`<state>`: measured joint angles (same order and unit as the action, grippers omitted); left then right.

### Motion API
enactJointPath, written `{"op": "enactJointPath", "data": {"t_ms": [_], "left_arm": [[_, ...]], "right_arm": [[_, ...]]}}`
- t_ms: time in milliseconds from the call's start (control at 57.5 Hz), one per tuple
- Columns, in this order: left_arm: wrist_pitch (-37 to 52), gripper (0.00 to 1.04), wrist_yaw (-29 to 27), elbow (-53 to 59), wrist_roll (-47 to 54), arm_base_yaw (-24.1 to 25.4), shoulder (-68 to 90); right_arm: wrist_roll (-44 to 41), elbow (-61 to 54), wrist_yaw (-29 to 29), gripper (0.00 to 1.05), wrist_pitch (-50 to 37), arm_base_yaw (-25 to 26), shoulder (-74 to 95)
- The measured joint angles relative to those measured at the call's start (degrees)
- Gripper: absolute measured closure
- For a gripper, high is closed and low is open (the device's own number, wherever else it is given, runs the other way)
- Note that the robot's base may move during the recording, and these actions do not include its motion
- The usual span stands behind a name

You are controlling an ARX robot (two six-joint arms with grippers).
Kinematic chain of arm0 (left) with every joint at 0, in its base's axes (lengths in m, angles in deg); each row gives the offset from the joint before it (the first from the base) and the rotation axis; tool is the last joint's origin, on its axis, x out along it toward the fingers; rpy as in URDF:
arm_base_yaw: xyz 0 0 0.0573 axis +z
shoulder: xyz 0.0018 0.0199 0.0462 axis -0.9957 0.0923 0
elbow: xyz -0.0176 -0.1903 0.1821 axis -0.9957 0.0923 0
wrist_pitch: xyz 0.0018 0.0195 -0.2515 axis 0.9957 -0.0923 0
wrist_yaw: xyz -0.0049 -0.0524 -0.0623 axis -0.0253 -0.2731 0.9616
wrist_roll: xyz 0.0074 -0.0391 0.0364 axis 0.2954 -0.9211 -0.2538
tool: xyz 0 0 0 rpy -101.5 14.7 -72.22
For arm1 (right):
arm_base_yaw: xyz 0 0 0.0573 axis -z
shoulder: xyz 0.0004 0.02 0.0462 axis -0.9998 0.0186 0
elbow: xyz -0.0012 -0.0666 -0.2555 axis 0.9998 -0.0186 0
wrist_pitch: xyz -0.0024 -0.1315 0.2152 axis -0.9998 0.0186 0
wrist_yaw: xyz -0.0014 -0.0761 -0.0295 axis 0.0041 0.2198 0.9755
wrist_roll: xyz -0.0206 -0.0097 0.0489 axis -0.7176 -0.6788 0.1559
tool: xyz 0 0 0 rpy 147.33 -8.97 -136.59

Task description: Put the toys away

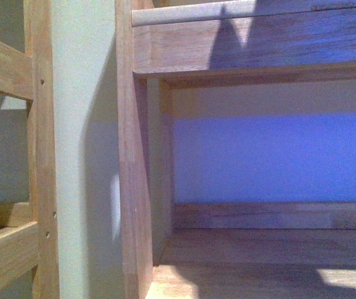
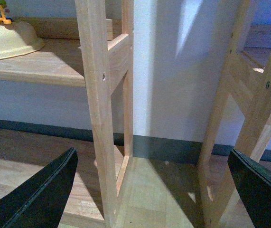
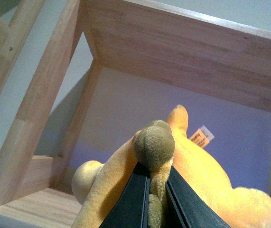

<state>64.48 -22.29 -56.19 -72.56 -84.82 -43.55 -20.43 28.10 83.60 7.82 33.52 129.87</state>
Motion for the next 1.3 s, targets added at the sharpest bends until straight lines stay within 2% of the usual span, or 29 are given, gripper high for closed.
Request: {"op": "enactJointPath", "data": {"t_ms": [122,243,469,626,695,834,938,1303], "left_arm": [[0.0,0.06,0.0,0.0,0.0,0.0,0.0],[0.0,0.06,0.0,0.0,0.0,0.0,0.0],[0.0,0.06,0.02,0.0,0.0,0.0,0.0],[0.0,0.06,0.0,0.0,0.0,0.0,0.0],[0.0,0.06,0.0,0.0,0.0,0.0,0.0],[0.0,0.06,0.02,0.0,0.0,0.0,0.0],[0.0,0.06,0.02,0.0,0.0,0.0,0.0],[0.0,0.06,0.02,0.0,0.0,0.0,0.0]], "right_arm": [[2.67,1.66,-1.09,0.99,5.29,4.46,-1.64],[8.63,5.33,-5.66,0.99,14.32,10.64,-3.65],[28.09,14.25,-16.81,0.99,33.7,24.9,-5.27],[42.49,18.29,-28.37,0.99,43.08,36.59,-5.38],[50.07,19.91,-35.39,0.99,46.66,43.34,-5.31],[60.87,21.27,-45.0,0.99,49.29,53.13,-4.59],[65.31,22.14,-48.19,0.99,47.93,56.15,-2.89],[70.84,24.96,-51.98,0.99,44.24,58.4,7.04]]}}
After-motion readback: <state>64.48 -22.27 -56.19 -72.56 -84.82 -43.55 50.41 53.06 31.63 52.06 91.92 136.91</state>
